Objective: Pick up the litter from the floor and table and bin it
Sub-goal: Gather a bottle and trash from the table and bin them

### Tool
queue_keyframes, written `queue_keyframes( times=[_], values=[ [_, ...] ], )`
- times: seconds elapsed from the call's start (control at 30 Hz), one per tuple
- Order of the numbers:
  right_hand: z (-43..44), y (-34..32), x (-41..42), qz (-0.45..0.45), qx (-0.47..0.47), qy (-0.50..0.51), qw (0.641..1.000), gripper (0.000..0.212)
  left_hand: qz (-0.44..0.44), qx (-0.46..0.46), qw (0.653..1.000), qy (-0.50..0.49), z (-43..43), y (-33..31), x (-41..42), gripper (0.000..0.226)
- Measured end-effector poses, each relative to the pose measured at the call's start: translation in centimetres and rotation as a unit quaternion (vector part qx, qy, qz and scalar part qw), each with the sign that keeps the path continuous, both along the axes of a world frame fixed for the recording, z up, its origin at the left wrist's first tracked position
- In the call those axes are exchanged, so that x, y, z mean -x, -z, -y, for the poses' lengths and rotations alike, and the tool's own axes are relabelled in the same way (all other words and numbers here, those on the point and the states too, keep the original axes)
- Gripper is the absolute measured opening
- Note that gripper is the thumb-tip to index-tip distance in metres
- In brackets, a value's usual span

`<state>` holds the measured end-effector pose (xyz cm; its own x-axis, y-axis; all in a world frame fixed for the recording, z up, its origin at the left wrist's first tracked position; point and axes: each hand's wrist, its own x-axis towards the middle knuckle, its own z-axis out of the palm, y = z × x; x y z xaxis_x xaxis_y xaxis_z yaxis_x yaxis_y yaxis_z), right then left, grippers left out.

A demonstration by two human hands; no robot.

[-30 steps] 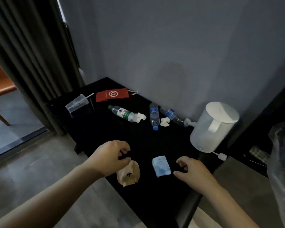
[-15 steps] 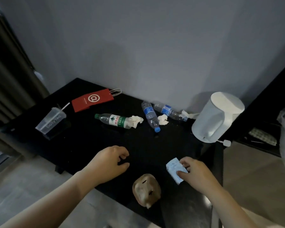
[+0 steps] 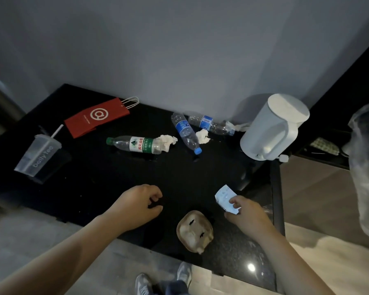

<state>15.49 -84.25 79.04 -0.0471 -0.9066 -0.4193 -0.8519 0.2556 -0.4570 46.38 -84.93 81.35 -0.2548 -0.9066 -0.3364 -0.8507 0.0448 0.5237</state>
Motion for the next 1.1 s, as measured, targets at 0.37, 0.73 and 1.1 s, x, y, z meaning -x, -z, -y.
queue_keyframes(
  times=[0.37,0.73,1.1],
  values=[
    [2.6,4.4,2.5,-0.027,-0.036,-0.025,0.999,0.056,0.028,-0.019,0.999,-0.022,0.4,1.3,2.6,0.029],
    [5.8,3.8,1.8,0.012,-0.013,-0.069,0.997,0.046,0.036,-0.012,0.998,-0.052,2.5,1.6,2.9,0.035],
    [9.2,3.1,-2.0,0.016,-0.011,-0.103,0.995,0.049,0.108,0.036,0.989,-0.098,12.9,3.0,-2.1,0.062]
  ],
)
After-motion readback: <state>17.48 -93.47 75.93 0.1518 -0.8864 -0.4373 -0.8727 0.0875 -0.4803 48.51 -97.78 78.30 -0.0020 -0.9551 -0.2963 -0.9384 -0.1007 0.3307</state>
